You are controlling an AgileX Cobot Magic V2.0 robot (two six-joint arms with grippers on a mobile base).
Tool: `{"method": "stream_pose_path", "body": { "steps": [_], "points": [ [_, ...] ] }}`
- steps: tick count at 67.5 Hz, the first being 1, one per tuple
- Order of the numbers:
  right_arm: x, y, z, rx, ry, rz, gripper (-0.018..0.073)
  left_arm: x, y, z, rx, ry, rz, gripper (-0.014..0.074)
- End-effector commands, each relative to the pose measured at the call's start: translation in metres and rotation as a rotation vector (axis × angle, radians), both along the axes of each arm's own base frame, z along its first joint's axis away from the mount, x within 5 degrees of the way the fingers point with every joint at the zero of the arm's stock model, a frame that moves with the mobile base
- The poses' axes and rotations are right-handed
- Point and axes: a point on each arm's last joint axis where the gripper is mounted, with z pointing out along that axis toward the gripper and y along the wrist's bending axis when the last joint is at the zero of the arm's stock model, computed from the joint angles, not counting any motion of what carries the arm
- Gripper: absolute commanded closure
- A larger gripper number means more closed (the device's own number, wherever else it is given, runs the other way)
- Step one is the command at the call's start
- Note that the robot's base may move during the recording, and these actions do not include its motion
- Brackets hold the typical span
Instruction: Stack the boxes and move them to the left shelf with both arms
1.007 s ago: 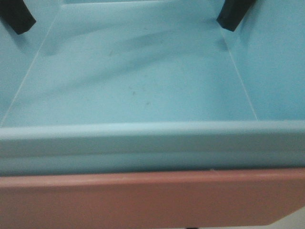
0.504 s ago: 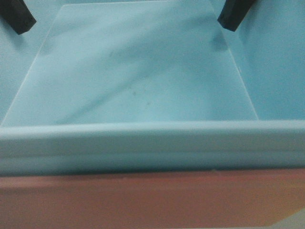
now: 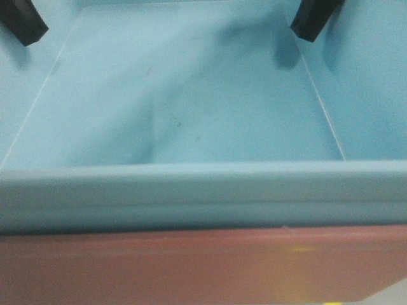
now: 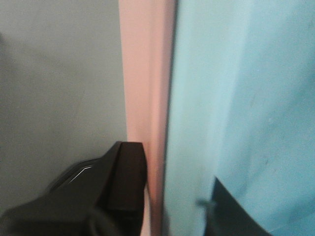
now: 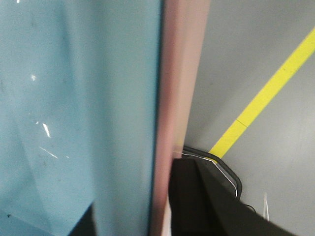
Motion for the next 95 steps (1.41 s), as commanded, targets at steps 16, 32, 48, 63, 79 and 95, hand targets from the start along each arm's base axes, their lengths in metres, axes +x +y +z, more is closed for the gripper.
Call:
{"method": "stream_pose_path", "body": {
  "steps": [16,32,48,63,79,95],
  "points": [
    [-0.003,-0.0131,0.0174,-0.049,-0.108,0.006,0.0501,-0.0057,0.0045,0.0224,-0.029,-0.121,-0.009,0.0598],
    [-0.003,-0.0131,0.0174,-0.049,-0.108,0.006,0.0501,-0.0057,0.0045,0.0224,-0.029,-0.121,-0.009,0.0598],
    [-0.003,-0.0131,0.0174,-0.049,-0.108,0.006,0.0501,-0.0057,0.0045,0.0224,-0.029,-0.121,-0.009,0.0598],
    [-0.003,-0.0131,0.0174,-0.049,-0.108,0.006,0.0501,-0.0057,0.0045,0.0224,-0.029,-0.121,-0.009,0.0598],
    [-0.003,-0.0131,0.0174,-0.049,-0.108,0.006,0.0501,-0.0057,0.0045,0.0224,-0.029,-0.121,-0.009,0.0598],
    [-0.003,-0.0131,0.0174,-0.049,-0.108,0.006,0.0501,-0.0057,0.0045,0.0224,-0.03,-0.12,-0.009,0.0598]
  ]
}}
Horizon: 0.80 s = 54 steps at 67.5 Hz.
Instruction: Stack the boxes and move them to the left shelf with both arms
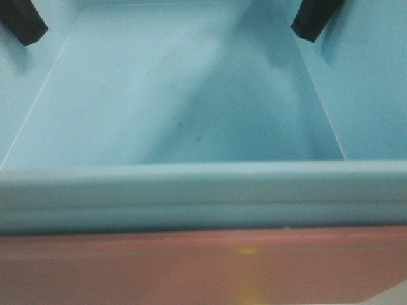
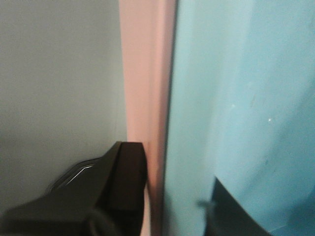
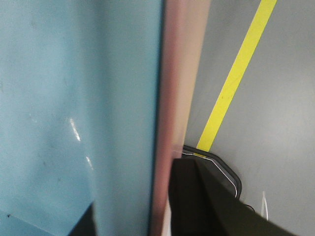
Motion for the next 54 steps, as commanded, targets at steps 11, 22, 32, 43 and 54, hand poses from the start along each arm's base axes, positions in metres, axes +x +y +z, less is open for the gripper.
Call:
{"method": "stream_pose_path", "body": {
  "steps": [11,22,32,43,54],
  "points": [
    [-0.0027,-0.013,0.0176,-0.047,-0.112,0.005,0.0501,-0.0056,0.0046,0.0224,-0.029,-0.122,-0.009,0.0598],
    [-0.0028,-0.013,0.0175,-0.048,-0.111,0.006,0.0501,-0.0057,0.0045,0.0225,-0.03,-0.121,-0.009,0.0598],
    [-0.0028,-0.013,0.0175,-0.048,-0.111,0.006,0.0501,-0.0057,0.0045,0.0225,-0.03,-0.121,-0.009,0.0598],
    [-0.0028,-0.013,0.0175,-0.048,-0.111,0.006,0.0501,-0.0057,0.0045,0.0225,-0.03,-0.121,-0.009,0.0598],
    [-0.0028,-0.013,0.0175,-0.048,-0.111,0.006,0.0501,-0.0057,0.0045,0.0225,-0.03,-0.121,-0.009,0.0598]
  ]
}}
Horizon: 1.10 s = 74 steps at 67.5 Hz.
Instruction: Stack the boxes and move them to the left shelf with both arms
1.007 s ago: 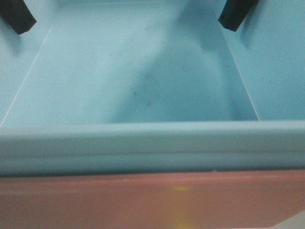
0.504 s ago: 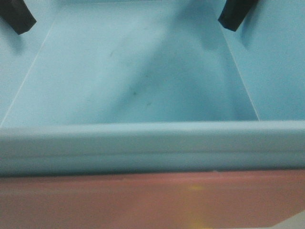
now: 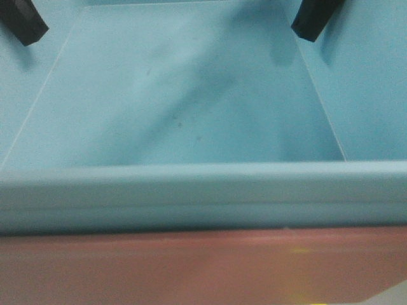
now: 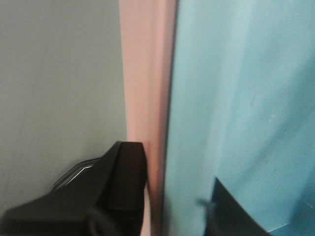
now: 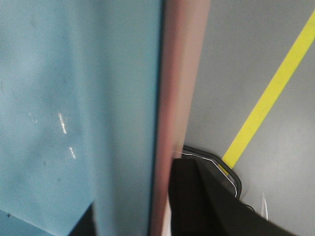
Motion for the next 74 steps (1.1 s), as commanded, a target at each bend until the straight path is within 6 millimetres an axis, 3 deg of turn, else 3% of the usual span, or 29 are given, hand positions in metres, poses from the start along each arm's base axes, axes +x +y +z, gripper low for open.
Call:
{"method": "stream_pose_path", "body": {
  "steps": [1,74],
  "points": [
    [-0.0028,-0.013,0.0175,-0.048,-0.111,0.006,0.0501,-0.0057,0.0045,0.0225,-0.03,-0.121,-0.009,0.0598],
    [-0.0023,-0.0137,0.0175,-0.051,-0.113,0.003,0.0501,-0.0064,0.0022,0.0227,-0.059,-0.105,-0.01,0.0598]
  ]
}}
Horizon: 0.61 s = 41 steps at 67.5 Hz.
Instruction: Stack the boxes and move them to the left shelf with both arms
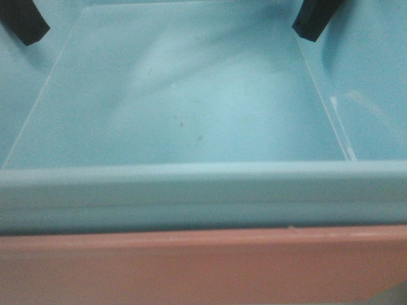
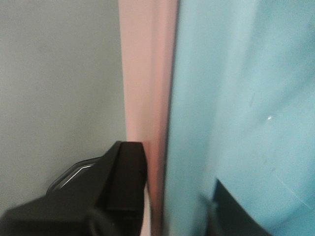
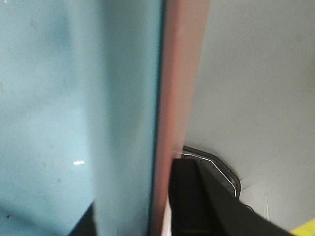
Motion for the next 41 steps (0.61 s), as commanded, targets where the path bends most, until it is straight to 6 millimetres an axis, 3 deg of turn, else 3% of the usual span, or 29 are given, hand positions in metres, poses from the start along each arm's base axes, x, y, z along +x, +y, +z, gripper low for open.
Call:
{"method": "stream_pose_path", "body": {
  "steps": [1,41],
  "points": [
    [-0.0024,-0.0134,0.0174,-0.048,-0.111,0.004,0.0501,-0.006,0.0029,0.0224,-0.049,-0.11,-0.009,0.0598],
    [-0.0024,-0.0134,0.0174,-0.048,-0.111,0.004,0.0501,-0.0066,0.0018,0.0228,-0.065,-0.102,-0.01,0.0598]
  ]
}}
